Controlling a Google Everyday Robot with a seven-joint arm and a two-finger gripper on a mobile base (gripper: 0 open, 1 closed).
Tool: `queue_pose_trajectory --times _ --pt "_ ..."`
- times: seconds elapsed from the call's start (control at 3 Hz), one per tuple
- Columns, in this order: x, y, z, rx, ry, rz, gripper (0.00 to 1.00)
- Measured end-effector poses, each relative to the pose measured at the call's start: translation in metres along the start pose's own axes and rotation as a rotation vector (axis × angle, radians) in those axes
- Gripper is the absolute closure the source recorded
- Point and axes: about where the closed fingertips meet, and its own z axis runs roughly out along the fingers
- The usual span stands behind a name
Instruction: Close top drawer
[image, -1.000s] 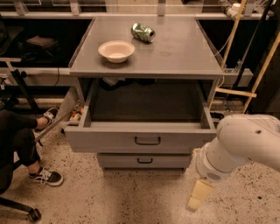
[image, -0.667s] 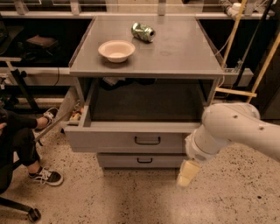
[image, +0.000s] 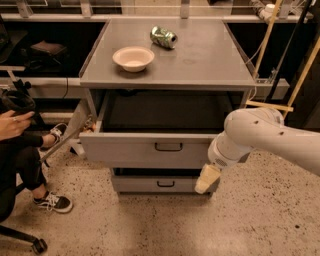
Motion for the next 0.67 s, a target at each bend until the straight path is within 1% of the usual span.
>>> queue_pose_trajectory --times 0.33,0.67 --pt "0.001 0.0 0.0 0.002 -0.001 0.001 0.0" --pt "-0.034 -0.045 0.009 0.065 -0.022 0.042 0.0"
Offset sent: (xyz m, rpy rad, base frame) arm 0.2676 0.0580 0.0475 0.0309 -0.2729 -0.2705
